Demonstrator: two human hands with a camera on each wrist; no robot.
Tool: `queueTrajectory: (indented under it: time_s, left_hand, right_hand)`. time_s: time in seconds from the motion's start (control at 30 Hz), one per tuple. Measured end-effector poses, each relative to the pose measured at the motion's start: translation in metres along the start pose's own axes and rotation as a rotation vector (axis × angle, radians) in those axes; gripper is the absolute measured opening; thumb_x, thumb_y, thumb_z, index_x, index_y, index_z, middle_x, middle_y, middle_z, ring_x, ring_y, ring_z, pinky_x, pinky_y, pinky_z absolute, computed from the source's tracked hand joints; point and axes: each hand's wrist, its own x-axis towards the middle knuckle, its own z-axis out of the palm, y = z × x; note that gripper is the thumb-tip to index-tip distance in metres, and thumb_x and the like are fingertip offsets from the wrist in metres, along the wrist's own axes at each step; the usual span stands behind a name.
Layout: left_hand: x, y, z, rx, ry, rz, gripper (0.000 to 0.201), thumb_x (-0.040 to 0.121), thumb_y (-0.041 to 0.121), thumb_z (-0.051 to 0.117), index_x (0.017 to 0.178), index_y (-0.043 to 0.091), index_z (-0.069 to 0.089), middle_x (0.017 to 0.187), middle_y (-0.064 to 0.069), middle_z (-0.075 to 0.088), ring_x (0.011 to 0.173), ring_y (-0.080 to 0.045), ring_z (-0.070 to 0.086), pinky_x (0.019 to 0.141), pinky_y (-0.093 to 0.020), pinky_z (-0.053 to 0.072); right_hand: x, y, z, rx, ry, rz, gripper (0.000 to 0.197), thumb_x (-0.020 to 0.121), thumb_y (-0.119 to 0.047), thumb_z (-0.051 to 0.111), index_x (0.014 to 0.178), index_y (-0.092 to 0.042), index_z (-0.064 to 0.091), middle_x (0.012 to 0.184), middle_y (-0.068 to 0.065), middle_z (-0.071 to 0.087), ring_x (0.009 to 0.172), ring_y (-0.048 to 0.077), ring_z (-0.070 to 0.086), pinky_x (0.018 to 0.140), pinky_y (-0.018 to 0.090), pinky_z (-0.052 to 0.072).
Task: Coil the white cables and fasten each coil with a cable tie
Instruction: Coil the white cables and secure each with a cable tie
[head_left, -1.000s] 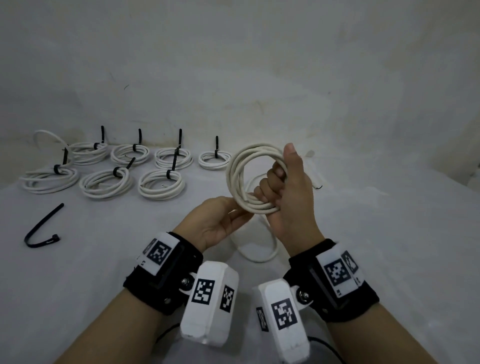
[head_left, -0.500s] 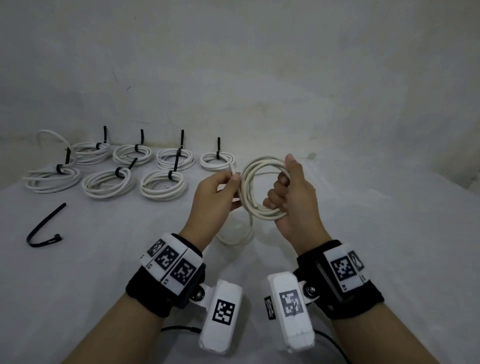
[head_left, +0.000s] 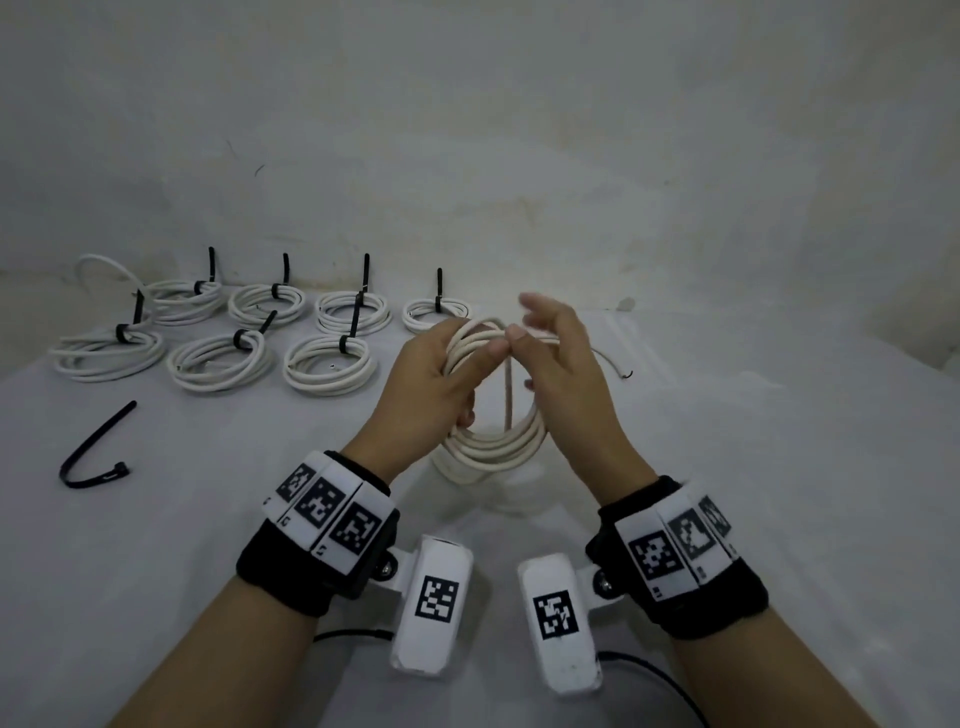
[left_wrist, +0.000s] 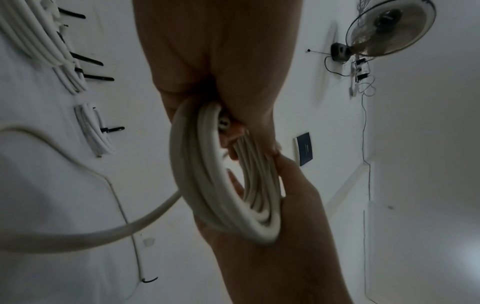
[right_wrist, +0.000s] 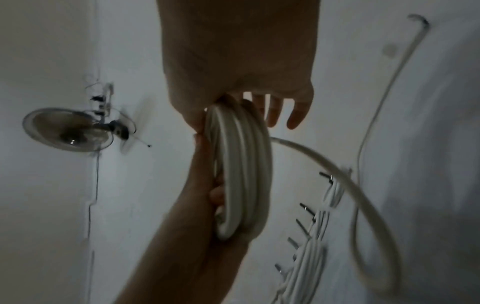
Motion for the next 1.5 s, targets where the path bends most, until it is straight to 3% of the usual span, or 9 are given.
queueTrajectory:
  time_s: [0.1,0.3,0.6,0.67,0.8,0.97,1.27,1.37,1.5]
  left_hand:
    - [-0.002,0.003,0.001,0.043,-0.082,0.013,0.027,0.086,0.032,0.056,0.103,0.012,0.061,0.047,0.009,0.05,0.039,-0.007,0.043,0.04,-0.025,0.043]
    - [0.0,-0.005,-0.001,0.091,-0.005,0.038,0.02,0.089,0.024,0.06,0.097,0.005,0.062,0.047,0.007,0.05,0.039,-0.01,0.045,0.039,-0.022,0.04]
    - [0.002,-0.012,-0.002,0.043,0.312,0.074,0.013,0.09,0.032,0.057,0.086,0.02,0.055,0.057,0.007,0.05,0.039,-0.005,0.046,0.042,-0.023,0.044]
    - [0.001,-0.012,0.001,0.009,0.304,0.056,0.022,0.086,0.041,0.056,0.085,0.019,0.053,0.052,0.009,0.051,0.039,-0.006,0.047,0.044,-0.028,0.046]
    - [0.001,-0.014,0.004,-0.007,0.317,0.035,0.023,0.086,0.041,0.054,0.084,0.019,0.048,0.052,0.008,0.051,0.039,-0.006,0.048,0.043,-0.025,0.046]
    - [0.001,-0.013,0.006,0.046,0.32,0.035,0.022,0.094,0.03,0.052,0.076,0.02,0.045,0.057,-0.001,0.047,0.036,-0.004,0.045,0.039,-0.018,0.041]
    - [-0.003,-0.007,0.014,0.052,0.192,0.046,0.031,0.088,0.037,0.057,0.077,0.01,0.046,0.056,-0.004,0.046,0.04,-0.011,0.048,0.042,-0.028,0.047]
    - [-0.003,-0.003,0.015,-0.021,0.127,-0.077,0.059,0.081,0.057,0.042,0.082,0.0,0.054,0.054,-0.004,0.053,0.046,-0.016,0.055,0.057,-0.04,0.052]
    - [0.004,-0.012,0.001,-0.019,0.112,-0.461,0.079,0.095,0.058,0.015,0.06,0.0,0.054,0.05,-0.009,0.053,0.041,-0.014,0.052,0.062,-0.031,0.051]
  right_hand:
    - [0.005,0.004,-0.012,-0.16,-0.14,-0.148,0.037,0.089,-0.042,0.045,0.126,-0.045,0.044,0.132,-0.016,0.048,0.127,0.006,0.039,0.102,0.019,0.033]
    - [0.005,0.005,-0.019,-0.253,-0.087,-0.244,0.017,0.089,-0.042,0.052,0.095,-0.03,0.061,0.094,0.002,0.061,0.085,0.004,0.055,0.074,0.007,0.039]
    - [0.006,0.006,-0.016,-0.336,-0.074,-0.239,0.035,0.091,-0.031,0.059,0.125,-0.026,0.06,0.079,-0.002,0.045,0.073,0.011,0.051,0.068,0.023,0.048]
    - [0.005,0.005,-0.014,-0.343,-0.04,-0.201,0.034,0.092,-0.031,0.057,0.125,-0.025,0.06,0.08,-0.004,0.047,0.076,0.005,0.051,0.07,0.012,0.043]
    - [0.004,0.004,-0.011,-0.019,-0.056,-0.06,0.019,0.094,-0.027,0.056,0.106,-0.033,0.069,0.086,0.003,0.065,0.079,0.013,0.066,0.07,0.026,0.051]
    - [0.0,-0.003,-0.005,0.668,-0.223,0.381,0.022,0.098,-0.021,0.047,0.106,-0.003,0.057,0.065,0.005,0.057,0.054,0.013,0.054,0.058,0.025,0.05]
    - [0.001,-0.005,-0.007,0.687,-0.221,0.552,0.057,0.086,-0.065,0.042,0.054,-0.017,0.04,0.038,-0.005,0.025,0.032,0.007,0.022,0.039,0.02,0.025]
    - [0.002,-0.002,-0.01,0.753,-0.09,0.545,0.059,0.086,-0.064,0.045,0.051,-0.018,0.035,0.036,-0.006,0.022,0.03,0.007,0.018,0.036,0.019,0.019]
    - [0.008,-0.003,-0.013,0.958,0.098,0.457,0.058,0.089,-0.06,0.046,0.048,-0.021,0.031,0.037,-0.006,0.018,0.029,0.007,0.016,0.035,0.018,0.02]
